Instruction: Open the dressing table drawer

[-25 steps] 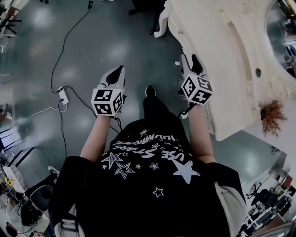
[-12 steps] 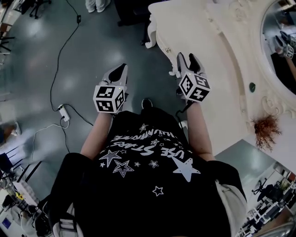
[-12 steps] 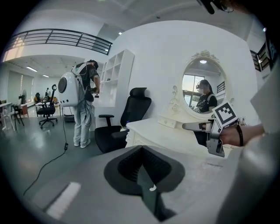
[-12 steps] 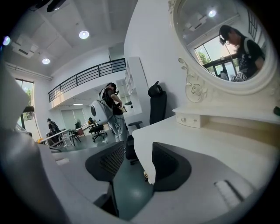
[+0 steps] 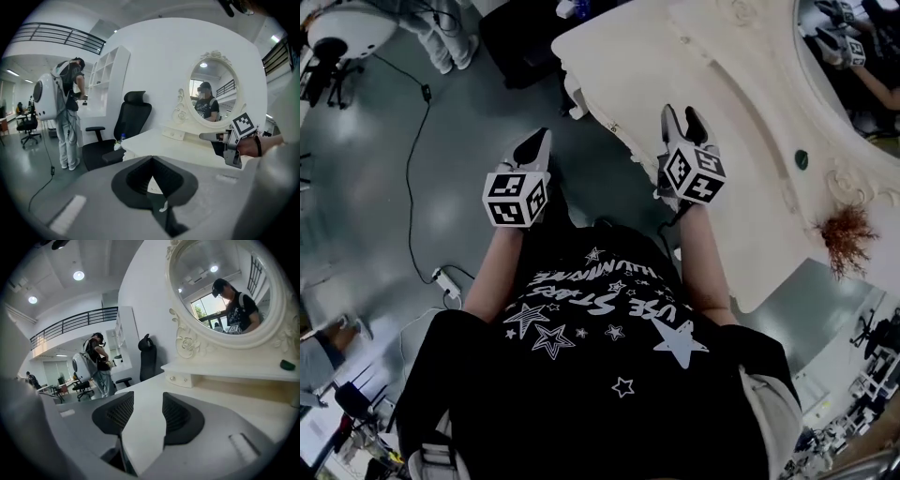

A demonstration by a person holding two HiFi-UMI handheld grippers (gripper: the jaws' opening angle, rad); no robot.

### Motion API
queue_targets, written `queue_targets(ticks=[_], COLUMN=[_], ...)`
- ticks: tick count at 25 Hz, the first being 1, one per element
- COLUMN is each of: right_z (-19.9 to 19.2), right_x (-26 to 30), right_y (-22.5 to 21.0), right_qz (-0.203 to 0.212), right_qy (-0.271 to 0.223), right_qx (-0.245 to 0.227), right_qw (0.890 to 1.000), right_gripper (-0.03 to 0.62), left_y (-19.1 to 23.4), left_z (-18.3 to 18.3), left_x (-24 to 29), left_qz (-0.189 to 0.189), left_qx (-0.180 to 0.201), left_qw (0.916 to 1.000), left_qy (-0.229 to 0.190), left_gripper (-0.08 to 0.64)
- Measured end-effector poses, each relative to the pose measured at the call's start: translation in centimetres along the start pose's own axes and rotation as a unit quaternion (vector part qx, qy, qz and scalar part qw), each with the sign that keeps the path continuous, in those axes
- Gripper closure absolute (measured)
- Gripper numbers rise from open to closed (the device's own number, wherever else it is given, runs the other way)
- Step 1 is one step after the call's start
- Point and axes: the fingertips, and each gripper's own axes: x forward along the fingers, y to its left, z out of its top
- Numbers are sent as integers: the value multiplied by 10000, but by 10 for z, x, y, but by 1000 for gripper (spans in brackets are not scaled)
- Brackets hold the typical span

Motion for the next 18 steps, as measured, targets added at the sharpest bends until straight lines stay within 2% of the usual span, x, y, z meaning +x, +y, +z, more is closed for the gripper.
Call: queue_targets(ticks=[4,6,10,15,18], right_z=[11,14,22,38,44], right_x=[16,20,27,52,62], right_y=[-19,-28,-44,-43,-45], right_qz=[-544,-905,-1637,-2056,-2351], right_qy=[-104,-130,-210,-240,-284], right_qx=[116,227,545,688,746], right_qw=[9984,9956,9848,9759,9687], right_gripper=[380,380,380,380,380], left_y=[10,14,22,27,23], left_z=[28,34,51,86,99], left_x=[47,73,124,173,199], left_qz=[-533,-894,-1593,-2139,-2521], left_qx=[209,285,526,724,877], left_qw=[9984,9955,9851,9733,9626], left_qy=[-10,122,376,423,475], left_gripper=[558,558,558,558,558])
